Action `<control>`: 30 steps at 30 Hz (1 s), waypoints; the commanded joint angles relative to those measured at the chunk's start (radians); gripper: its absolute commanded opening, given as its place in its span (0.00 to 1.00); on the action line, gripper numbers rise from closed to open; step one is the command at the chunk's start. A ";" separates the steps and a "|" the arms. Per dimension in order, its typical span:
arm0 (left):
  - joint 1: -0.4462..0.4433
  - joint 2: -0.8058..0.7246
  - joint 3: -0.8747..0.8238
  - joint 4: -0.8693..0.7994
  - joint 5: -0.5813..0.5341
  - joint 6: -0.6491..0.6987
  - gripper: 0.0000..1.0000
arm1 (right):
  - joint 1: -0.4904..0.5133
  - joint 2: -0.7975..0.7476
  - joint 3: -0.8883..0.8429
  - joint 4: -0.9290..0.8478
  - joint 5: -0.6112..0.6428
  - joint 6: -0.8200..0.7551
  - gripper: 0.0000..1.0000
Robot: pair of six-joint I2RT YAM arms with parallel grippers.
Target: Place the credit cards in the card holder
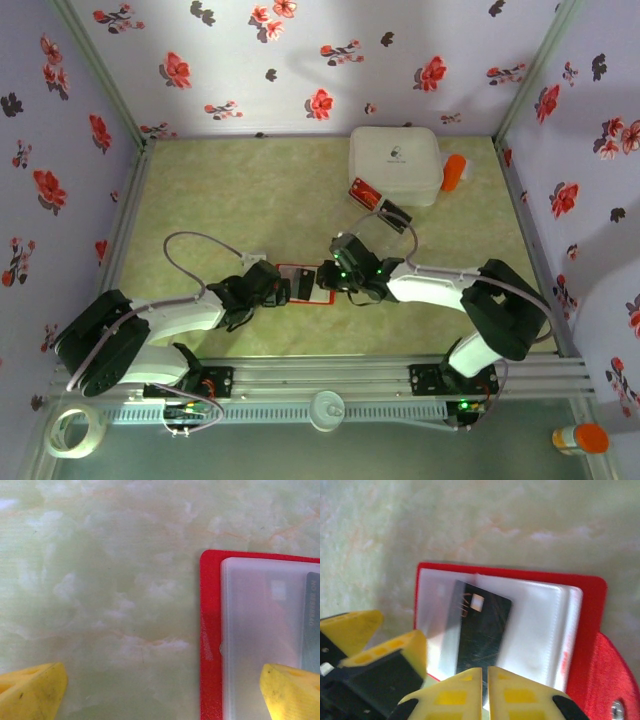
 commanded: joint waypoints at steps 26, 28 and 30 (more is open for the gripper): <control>0.016 -0.078 -0.012 -0.106 -0.031 -0.025 1.00 | 0.058 0.320 0.248 -0.112 -0.040 -0.086 0.04; 0.029 -0.100 -0.003 -0.125 -0.036 -0.019 1.00 | 0.057 0.319 0.249 -0.114 -0.040 -0.087 0.04; 0.048 -0.120 0.003 -0.140 -0.035 -0.012 1.00 | 0.058 0.313 0.253 -0.118 -0.040 -0.090 0.04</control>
